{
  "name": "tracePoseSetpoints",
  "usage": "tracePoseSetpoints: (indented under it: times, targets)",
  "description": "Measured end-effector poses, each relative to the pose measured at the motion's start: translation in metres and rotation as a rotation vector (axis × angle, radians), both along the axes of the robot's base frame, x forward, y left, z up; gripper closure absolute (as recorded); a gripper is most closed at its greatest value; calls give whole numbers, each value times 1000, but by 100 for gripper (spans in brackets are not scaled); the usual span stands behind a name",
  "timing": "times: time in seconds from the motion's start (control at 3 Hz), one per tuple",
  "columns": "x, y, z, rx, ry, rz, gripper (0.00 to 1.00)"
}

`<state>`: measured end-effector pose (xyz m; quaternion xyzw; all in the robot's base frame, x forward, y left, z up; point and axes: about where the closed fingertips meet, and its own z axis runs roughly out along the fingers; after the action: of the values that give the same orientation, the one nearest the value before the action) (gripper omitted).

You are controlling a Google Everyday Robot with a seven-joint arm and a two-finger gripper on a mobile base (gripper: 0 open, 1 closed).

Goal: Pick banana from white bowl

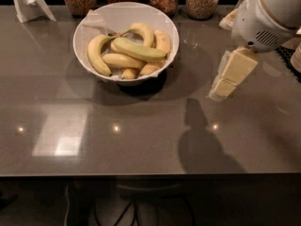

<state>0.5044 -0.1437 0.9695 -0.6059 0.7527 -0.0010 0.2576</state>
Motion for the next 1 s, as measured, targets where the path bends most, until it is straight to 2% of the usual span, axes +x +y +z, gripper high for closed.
tracePoseSetpoints:
  times: [0.33, 0.67, 1.0]
  targets:
    - [42, 62, 15, 97, -56, 36, 0]
    - [42, 62, 15, 97, -56, 36, 0]
    - [54, 79, 12, 144, -83, 47, 0]
